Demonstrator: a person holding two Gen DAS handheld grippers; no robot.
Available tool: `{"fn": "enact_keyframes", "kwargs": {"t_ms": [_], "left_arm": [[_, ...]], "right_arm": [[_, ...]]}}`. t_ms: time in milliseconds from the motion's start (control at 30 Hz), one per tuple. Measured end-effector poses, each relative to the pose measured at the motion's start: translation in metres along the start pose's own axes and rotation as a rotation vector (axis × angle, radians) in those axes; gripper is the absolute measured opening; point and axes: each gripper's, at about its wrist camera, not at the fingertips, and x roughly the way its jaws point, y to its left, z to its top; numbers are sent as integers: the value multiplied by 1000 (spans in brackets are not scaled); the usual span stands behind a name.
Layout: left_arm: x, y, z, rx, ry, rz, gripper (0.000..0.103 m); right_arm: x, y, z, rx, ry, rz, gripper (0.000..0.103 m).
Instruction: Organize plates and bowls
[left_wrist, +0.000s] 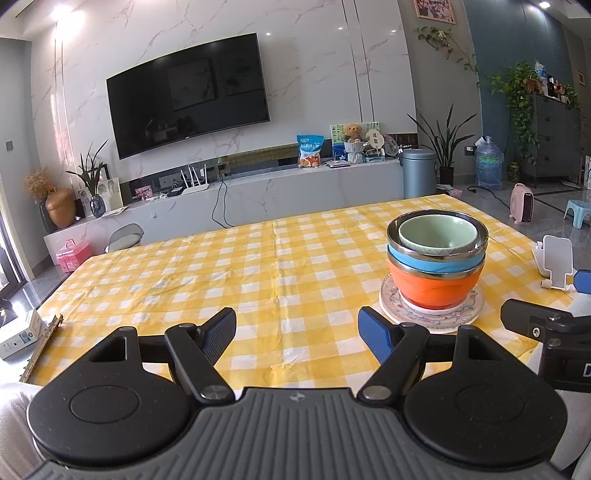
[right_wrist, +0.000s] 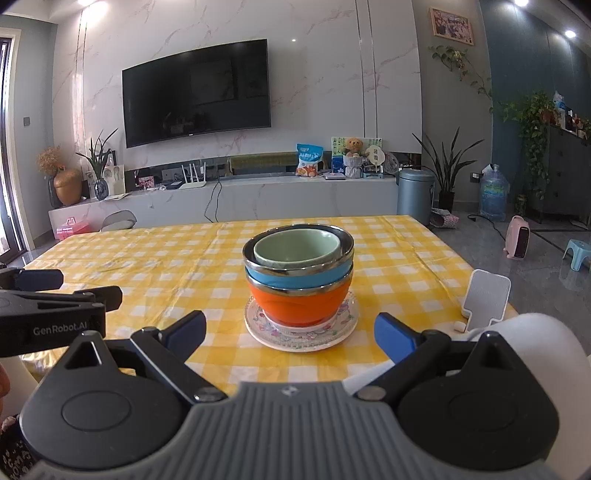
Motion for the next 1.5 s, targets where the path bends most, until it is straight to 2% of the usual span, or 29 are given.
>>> {"fn": "enact_keyframes", "kwargs": {"t_ms": [1500], "left_arm": [[-1, 3, -2, 7, 12, -4, 88]], "right_arm": [[0, 0, 1, 4, 9, -5, 96]]}}
